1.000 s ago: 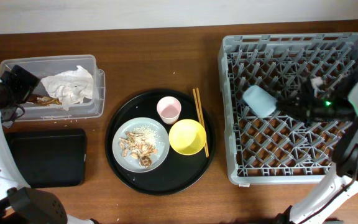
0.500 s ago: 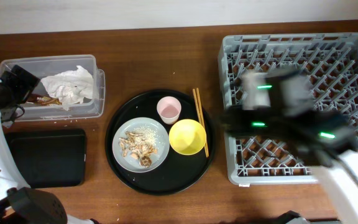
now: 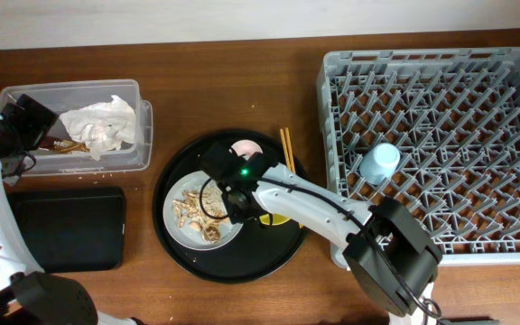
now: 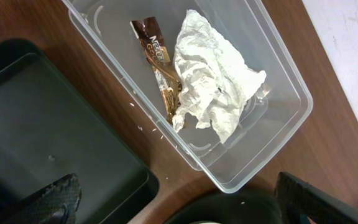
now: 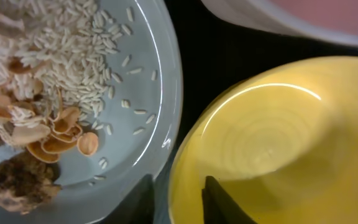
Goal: Sort waste into correct bins and load items into the dishwasher rack
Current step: 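Grasp the yellow bowl with the right gripper and carry it to rack, then lower the yellow bowl into the rack and adjust it upside down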
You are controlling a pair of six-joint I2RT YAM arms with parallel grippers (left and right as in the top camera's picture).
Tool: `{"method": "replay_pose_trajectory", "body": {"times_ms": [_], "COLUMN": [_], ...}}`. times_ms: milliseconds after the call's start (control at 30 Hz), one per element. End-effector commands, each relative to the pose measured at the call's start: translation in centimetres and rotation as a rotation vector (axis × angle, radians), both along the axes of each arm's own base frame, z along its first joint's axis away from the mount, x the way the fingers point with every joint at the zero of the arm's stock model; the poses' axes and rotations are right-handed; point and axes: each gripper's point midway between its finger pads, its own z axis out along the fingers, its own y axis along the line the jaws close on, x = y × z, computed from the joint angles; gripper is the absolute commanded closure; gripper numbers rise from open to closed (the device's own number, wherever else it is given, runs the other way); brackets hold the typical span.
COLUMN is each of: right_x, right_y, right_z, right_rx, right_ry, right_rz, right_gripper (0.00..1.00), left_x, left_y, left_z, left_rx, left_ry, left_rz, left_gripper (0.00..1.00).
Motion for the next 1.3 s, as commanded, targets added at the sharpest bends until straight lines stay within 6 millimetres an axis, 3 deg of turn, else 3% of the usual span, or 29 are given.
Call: {"method": "replay_pose_trajectory", "body": {"times_ms": [0,200,300,333,433,500,533,567,600,633,667,700,733,767,800,900,967,1100,1267], "right_x": [-0.7,-1.0,-1.9,-2.4,-2.4,-1.5,-0.7,-0.2,0.4,0.5,0.6,0.5,0.3,0.7,1.0,3.3,5.8,8.8,9.7], "right_y": [-0.2,-0.9,0.0,0.9,2.0,0.8,-1.4,-3.6,-7.2,-10.0,-15.6,-21.2,-25.5,-30.6,-32.8,-38.6,-41.3,-42.6,-43.7], "right_z": [-0.9,-1.6,-1.6,-1.1,3.3,10.3,15.0,18.4,22.4,24.5,27.1,28.6,29.1,28.8,28.4,27.1,24.1,19.5,14.2], "right_rx": [-0.024,-0.072,-0.034,0.012,0.084,0.140,0.185,0.223,0.270,0.287,0.287,0.264,0.252,0.257,0.298,0.728,1.006,1.246,1.282], "right_ry": [0.008,-0.017,0.025,0.061,0.063,0.012,-0.040,-0.093,-0.180,-0.234,-0.313,-0.372,-0.395,-0.404,-0.396,-0.404,-0.390,-0.348,-0.256], "right_rz": [-0.043,-0.057,-0.048,-0.041,-0.036,-0.054,-0.084,-0.100,-0.130,-0.161,-0.244,-0.346,-0.395,-0.470,-0.511,-0.506,-0.480,-0.498,-0.550], "right_gripper": [0.78,0.78,0.96,0.96,0.96,0.96,0.96,0.96,0.96,0.96,0.96,0.96,0.96,0.96,0.96,0.96,0.96,0.96,0.96], "left_x": [-0.1,-0.1,-0.1,-0.1,-0.1,-0.1,-0.1,-0.1,-0.1,-0.1,-0.1,-0.1,-0.1,-0.1,-0.1,-0.1,-0.1,-0.1,-0.1], "left_y": [0.4,0.4,0.4,0.4,0.4,0.4,0.4,0.4,0.4,0.4,0.4,0.4,0.4,0.4,0.4,0.4,0.4,0.4,0.4], "left_z": [0.3,0.3,0.3,0.3,0.3,0.3,0.3,0.3,0.3,0.3,0.3,0.3,0.3,0.3,0.3,0.3,0.3,0.3,0.3], "left_rx": [0.008,0.008,0.008,0.008,0.008,0.008,0.008,0.008,0.008,0.008,0.008,0.008,0.008,0.008,0.008,0.008,0.008,0.008,0.008], "left_ry": [-0.007,-0.006,-0.006,-0.006,-0.006,-0.006,-0.006,-0.006,-0.006,-0.006,-0.006,-0.006,-0.006,-0.006,-0.006,-0.006,-0.006,-0.006,-0.006], "left_rz": [0.015,0.015,0.015,0.015,0.015,0.015,0.015,0.015,0.015,0.015,0.015,0.015,0.015,0.015,0.015,0.015,0.015,0.015,0.015], "left_gripper": [0.01,0.01,0.01,0.01,0.01,0.01,0.01,0.01,0.01,0.01,0.01,0.01,0.01,0.01,0.01,0.01,0.01,0.01,0.01]}}
